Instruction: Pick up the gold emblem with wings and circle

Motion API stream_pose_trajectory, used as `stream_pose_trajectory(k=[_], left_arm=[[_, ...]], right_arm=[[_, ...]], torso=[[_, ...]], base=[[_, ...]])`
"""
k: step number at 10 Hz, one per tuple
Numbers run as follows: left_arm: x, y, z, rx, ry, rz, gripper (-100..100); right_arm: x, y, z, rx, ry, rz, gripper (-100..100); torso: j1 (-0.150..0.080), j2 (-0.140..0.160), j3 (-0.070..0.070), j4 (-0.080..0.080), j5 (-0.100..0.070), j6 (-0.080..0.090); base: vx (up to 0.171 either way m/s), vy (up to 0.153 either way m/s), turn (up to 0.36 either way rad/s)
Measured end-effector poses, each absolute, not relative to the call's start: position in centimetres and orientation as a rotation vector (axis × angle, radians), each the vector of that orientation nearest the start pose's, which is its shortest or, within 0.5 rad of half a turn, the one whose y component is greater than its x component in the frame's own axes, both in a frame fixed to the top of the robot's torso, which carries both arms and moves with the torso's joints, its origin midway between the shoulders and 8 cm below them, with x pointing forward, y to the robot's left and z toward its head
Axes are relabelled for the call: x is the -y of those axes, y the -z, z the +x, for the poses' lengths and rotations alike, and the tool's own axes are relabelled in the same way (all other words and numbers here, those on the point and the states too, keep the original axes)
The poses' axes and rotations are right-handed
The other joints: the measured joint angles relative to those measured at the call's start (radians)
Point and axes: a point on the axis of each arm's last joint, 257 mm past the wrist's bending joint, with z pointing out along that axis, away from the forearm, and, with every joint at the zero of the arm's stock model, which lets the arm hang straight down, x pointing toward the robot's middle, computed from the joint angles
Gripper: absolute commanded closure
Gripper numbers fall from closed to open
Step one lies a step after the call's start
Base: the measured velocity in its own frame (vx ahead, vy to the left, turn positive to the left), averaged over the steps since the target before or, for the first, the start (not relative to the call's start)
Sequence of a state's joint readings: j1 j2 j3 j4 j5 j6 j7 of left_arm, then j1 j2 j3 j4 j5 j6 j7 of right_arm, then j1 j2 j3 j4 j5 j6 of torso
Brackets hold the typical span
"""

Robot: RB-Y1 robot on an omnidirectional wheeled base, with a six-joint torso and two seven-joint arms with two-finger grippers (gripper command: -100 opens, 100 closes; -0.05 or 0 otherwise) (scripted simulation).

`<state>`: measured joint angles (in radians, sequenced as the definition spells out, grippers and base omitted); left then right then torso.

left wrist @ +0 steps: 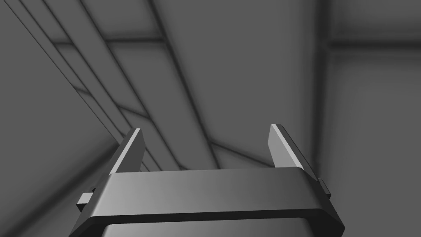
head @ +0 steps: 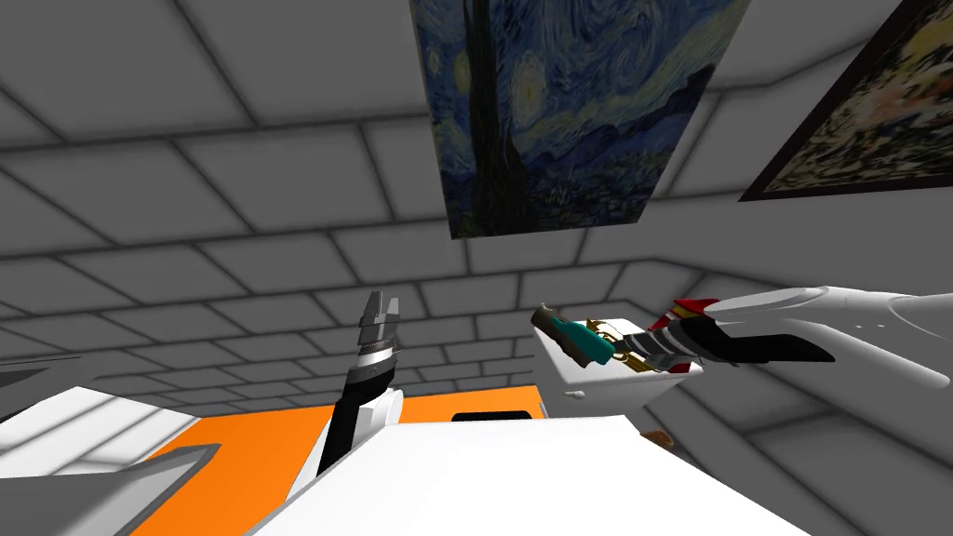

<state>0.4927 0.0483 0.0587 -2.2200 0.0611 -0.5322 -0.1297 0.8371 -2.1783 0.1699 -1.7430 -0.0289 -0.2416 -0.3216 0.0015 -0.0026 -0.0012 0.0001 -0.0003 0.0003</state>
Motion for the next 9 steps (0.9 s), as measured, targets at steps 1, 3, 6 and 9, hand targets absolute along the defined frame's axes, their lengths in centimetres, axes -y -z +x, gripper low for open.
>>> stream_pose_trajectory(k=[1, 3, 6, 9], left_arm=[[-30.4, -0.9, 34.6, -0.654, 1.159, -0.621, 0], [-30.4, -0.9, 34.6, -0.654, 1.159, -0.621, 0], [-30.4, -0.9, 34.6, -0.654, 1.159, -0.621, 0], [-30.4, -0.9, 34.6, -0.655, 1.158, -0.621, 0]], right_arm=[[53.1, 25.0, 30.8, -2.708, -0.035, -0.097, -100], [53.9, 25.3, 30.0, -2.719, -0.035, -0.068, -100], [54.9, 25.8, 29.1, -2.723, -0.035, -0.027, -100], [55.7, 26.2, 28.0, -2.728, -0.032, 0.012, -100]], torso=[[0.000, 0.001, 0.001, 0.000, 0.000, -0.001], [0.001, 0.003, 0.001, 0.001, 0.000, -0.001], [0.001, 0.002, 0.001, 0.000, 0.000, -0.001], [0.001, 0.003, 0.002, 0.001, 0.000, 0.000]], base=[[-0.029, 0.001, 0.118], [-0.034, 0.005, 0.133], [-0.021, 0.006, 0.092], [-0.026, 0.005, 0.080]])
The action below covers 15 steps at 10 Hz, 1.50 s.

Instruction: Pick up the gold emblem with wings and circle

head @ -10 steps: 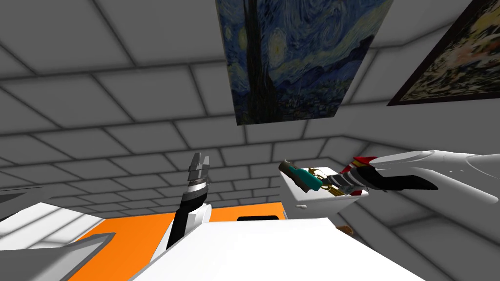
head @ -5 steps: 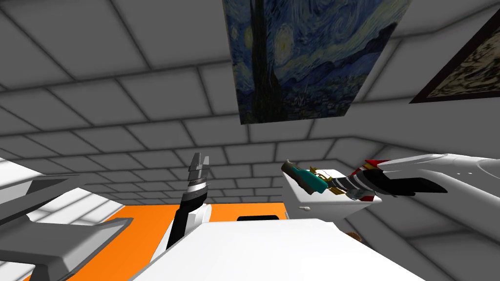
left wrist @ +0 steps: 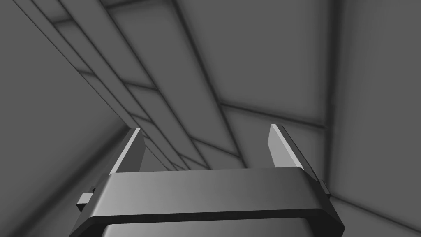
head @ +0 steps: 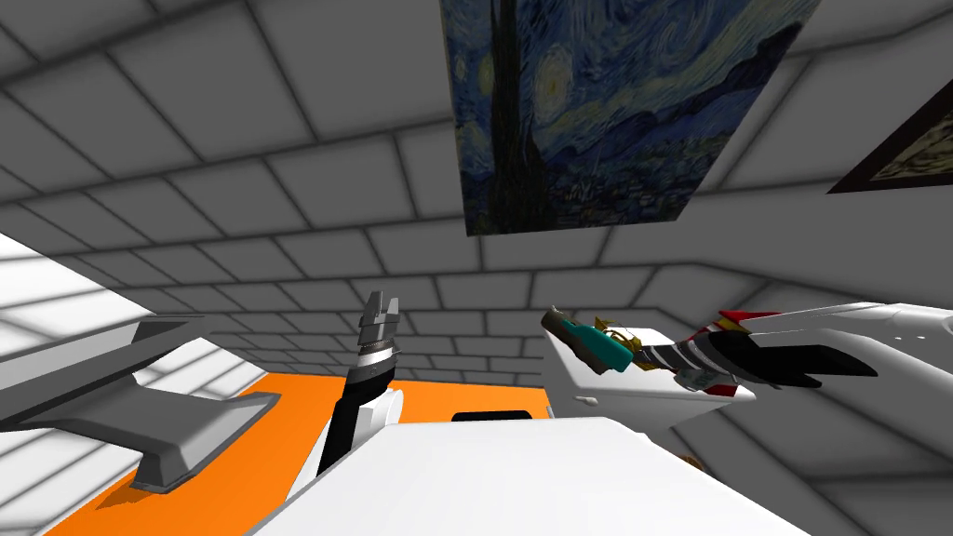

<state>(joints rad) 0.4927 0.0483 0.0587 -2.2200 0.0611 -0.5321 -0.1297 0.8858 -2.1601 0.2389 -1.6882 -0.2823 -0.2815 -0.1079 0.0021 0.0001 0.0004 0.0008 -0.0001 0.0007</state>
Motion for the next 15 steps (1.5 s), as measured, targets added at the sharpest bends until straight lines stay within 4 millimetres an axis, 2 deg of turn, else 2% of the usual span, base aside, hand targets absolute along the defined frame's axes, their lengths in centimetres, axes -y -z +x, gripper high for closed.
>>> stream_pose_trajectory(k=[7, 15], left_arm=[[-30.4, -0.9, 34.6, -0.655, 1.158, -0.621, 0], [-30.4, -0.9, 34.6, -0.655, 1.158, -0.621, 0]], right_arm=[[57.7, 26.6, 26.6, -2.719, -0.023, 0.100, -100], [61.2, 27.0, 23.7, -2.708, 0.033, 0.205, -100]], torso=[[0.000, -0.001, 0.000, 0.000, 0.000, 0.000], [0.000, 0.000, 0.000, 0.000, 0.000, 0.000]], base=[[-0.020, 0.006, 0.100], [-0.026, 0.010, 0.111]])
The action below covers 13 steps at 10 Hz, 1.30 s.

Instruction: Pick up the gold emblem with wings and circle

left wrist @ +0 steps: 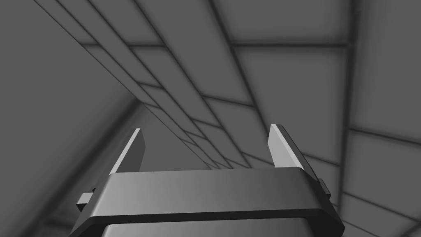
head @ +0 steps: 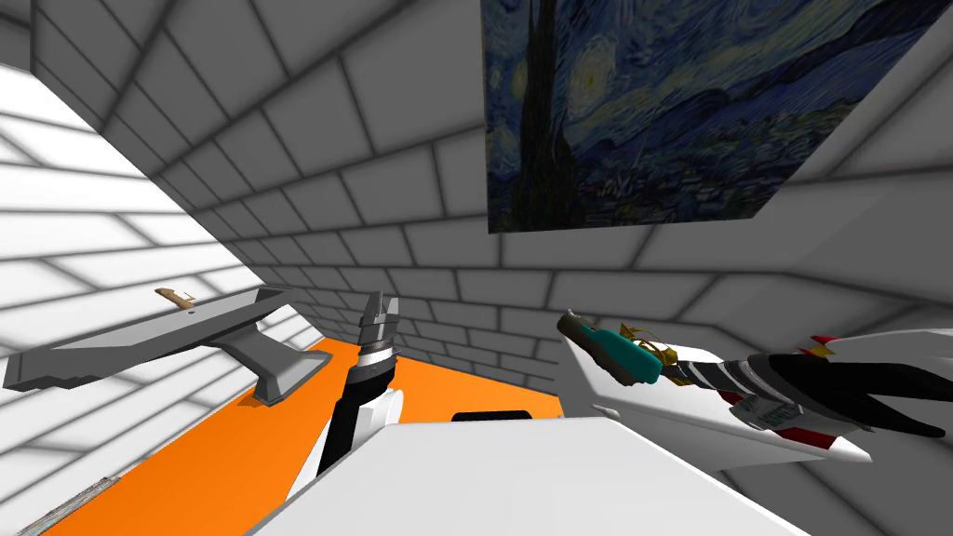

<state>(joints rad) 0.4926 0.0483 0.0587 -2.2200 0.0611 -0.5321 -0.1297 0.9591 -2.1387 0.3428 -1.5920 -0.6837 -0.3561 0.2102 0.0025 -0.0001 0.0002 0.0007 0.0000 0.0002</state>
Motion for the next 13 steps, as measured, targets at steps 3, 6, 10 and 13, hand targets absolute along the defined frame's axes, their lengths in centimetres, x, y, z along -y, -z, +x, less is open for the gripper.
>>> stream_pose_trajectory(k=[3, 6, 10, 13], left_arm=[[-30.4, -0.9, 34.6, -0.655, 1.158, -0.621, 0], [-30.4, -0.9, 34.6, -0.655, 1.158, -0.621, 0], [-30.4, -0.8, 34.6, -0.655, 1.158, -0.621, 0], [-30.4, -0.9, 34.6, -0.655, 1.158, -0.621, 0]], right_arm=[[61.7, 26.9, 23.6, -2.694, 0.041, 0.226, 100], [61.7, 26.9, 23.6, -2.694, 0.041, 0.223, 100], [61.1, 27.0, 24.2, -2.694, 0.029, 0.207, 100], [59.8, 26.9, 25.1, -2.702, 0.006, 0.181, 100]], torso=[[-0.001, -0.001, -0.001, 0.000, 0.000, 0.001], [-0.002, -0.002, -0.001, 0.000, -0.001, 0.001], [-0.003, -0.002, -0.001, 0.000, -0.001, 0.003], [-0.003, -0.003, -0.002, -0.001, -0.002, 0.002]], base=[[-0.004, 0.000, -0.005], [0.000, 0.000, 0.000], [0.015, -0.006, -0.073], [0.035, -0.014, -0.143]])
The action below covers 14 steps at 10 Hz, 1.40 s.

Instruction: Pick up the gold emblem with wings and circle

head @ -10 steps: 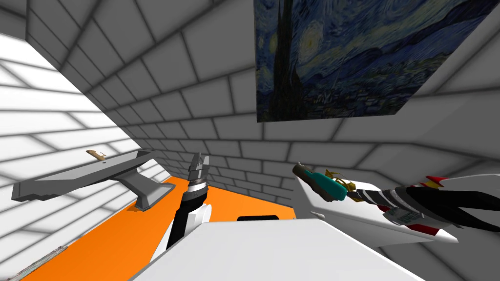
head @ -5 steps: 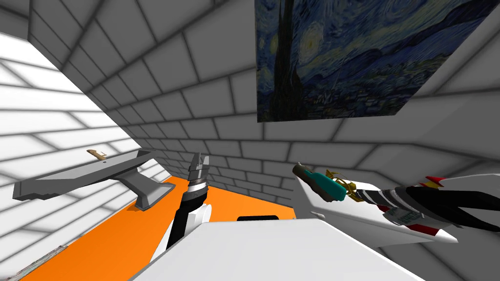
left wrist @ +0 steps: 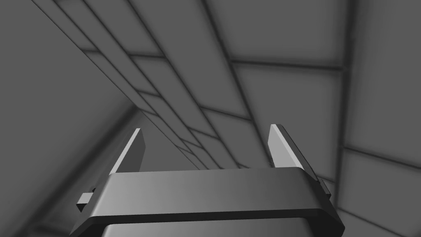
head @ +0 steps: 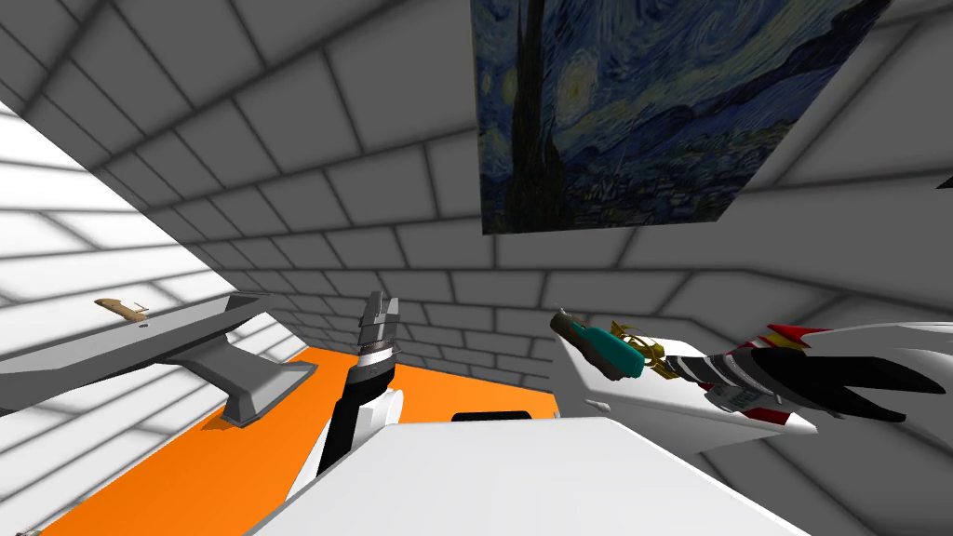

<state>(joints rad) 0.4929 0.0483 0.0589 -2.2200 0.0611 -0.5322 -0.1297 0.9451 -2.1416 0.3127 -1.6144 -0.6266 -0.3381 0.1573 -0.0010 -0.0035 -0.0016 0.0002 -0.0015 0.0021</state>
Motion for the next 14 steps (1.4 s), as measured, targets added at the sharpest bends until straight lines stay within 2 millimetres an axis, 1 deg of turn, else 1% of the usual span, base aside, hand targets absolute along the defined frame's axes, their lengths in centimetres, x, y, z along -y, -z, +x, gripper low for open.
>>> stream_pose_trajectory(k=[1, 3, 6, 8, 11, 13, 14], left_arm=[[-30.4, -0.9, 34.6, -0.655, 1.158, -0.621, 0], [-30.4, -0.9, 34.6, -0.655, 1.158, -0.621, 0], [-30.4, -0.9, 34.6, -0.655, 1.158, -0.621, 0], [-30.4, -0.9, 34.6, -0.655, 1.158, -0.621, 0], [-30.4, -0.9, 34.6, -0.655, 1.158, -0.621, 0], [-30.4, -0.9, 34.6, -0.655, 1.158, -0.621, 0], [-30.4, -0.9, 34.6, -0.655, 1.158, -0.621, 0]], right_arm=[[59.2, 26.7, 25.7, -2.703, -0.004, 0.166, 100], [58.7, 26.7, 25.9, -2.710, -0.011, 0.149, 100], [57.3, 26.3, 27.1, -2.711, -0.030, 0.101, 100], [56.9, 26.3, 27.3, -2.718, -0.031, 0.083, 100], [55.6, 25.9, 28.8, -2.713, -0.045, 0.039, 100], [55.2, 25.8, 28.9, -2.717, -0.043, 0.014, 100], [54.6, 25.6, 29.5, -2.712, -0.048, -0.004, 100]], torso=[[0.000, 0.000, 0.000, 0.000, 0.000, 0.000], [0.000, 0.001, 0.000, 0.000, 0.000, 0.000], [0.000, 0.001, 0.001, 0.000, 0.000, 0.002], [0.000, 0.001, 0.001, 0.000, 0.000, 0.000], [0.000, 0.001, 0.001, 0.001, 0.000, 0.001], [0.000, 0.001, 0.001, 0.001, 0.000, -0.001], [0.000, 0.001, 0.001, 0.001, 0.001, 0.001]], base=[[0.030, -0.011, -0.088], [0.014, -0.005, -0.062], [0.031, -0.009, -0.141], [0.015, -0.004, -0.069], [0.029, -0.005, -0.127], [0.019, -0.006, -0.091], [0.027, -0.001, -0.094]])
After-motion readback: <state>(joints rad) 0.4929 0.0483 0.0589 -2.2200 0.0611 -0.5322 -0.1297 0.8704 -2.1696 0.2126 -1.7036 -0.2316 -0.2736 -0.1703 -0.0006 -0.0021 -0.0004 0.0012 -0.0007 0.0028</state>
